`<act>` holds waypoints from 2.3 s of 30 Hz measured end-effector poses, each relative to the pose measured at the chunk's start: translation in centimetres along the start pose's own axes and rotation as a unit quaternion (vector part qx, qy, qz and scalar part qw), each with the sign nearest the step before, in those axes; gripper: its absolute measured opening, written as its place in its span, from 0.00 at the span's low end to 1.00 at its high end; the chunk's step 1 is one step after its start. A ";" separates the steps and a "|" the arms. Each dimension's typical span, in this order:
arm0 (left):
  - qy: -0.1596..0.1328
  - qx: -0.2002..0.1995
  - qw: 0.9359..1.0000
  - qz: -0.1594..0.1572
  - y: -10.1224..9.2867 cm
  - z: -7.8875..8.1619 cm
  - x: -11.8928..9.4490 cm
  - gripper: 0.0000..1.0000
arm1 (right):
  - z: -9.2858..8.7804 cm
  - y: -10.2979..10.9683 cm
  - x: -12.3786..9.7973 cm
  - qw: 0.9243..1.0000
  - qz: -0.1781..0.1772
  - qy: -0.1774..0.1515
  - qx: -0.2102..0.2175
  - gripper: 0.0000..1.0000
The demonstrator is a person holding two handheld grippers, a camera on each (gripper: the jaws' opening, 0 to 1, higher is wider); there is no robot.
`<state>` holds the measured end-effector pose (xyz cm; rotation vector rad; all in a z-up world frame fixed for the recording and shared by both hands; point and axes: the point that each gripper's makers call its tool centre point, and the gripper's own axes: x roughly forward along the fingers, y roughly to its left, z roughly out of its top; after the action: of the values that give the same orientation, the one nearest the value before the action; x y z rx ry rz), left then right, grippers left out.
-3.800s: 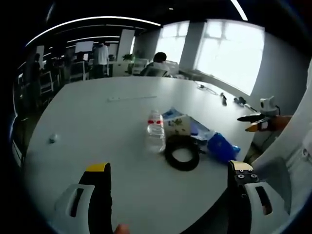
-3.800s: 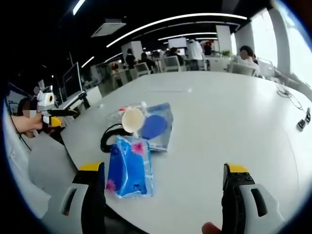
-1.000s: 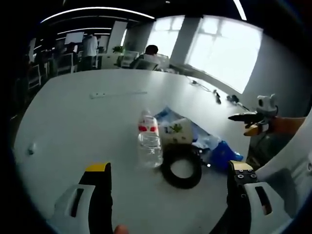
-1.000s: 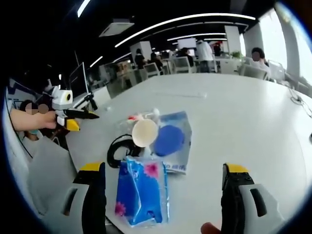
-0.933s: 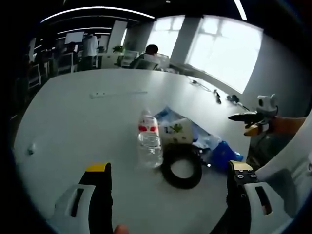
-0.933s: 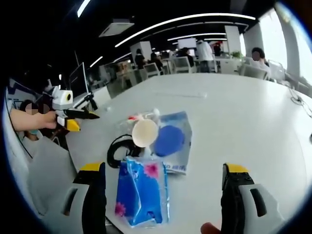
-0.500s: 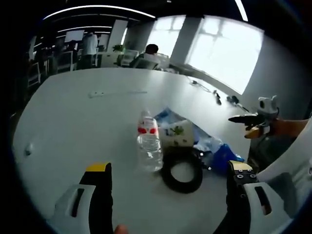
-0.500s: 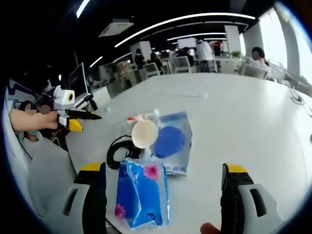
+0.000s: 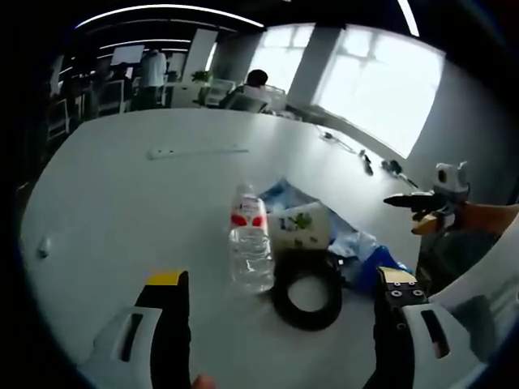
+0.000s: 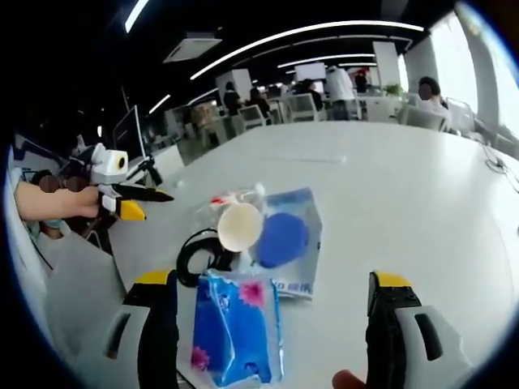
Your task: Arrange the tabletop items into an orderly group along one side of the table until the central work area is clear of visible clutter.
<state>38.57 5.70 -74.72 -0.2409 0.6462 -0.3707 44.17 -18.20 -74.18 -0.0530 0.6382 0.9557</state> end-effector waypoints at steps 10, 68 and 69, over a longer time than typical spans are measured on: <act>0.009 0.008 1.000 0.007 0.3 0.5 1.4 0.88 | -0.3 0.1 0.2 1.000 0.001 0.004 0.004 0.96; 0.078 0.001 0.997 0.030 2.0 -0.9 7.4 0.81 | -2.4 -0.5 0.4 0.999 -0.012 0.020 0.040 0.95; 0.080 0.003 0.996 0.032 2.0 -1.1 7.5 0.80 | -2.4 -0.5 0.4 0.999 -0.012 0.019 0.041 0.95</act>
<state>43.91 4.39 -80.28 -0.1855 0.8092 -0.3320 43.61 -18.97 -76.45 -0.0057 0.7098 0.9054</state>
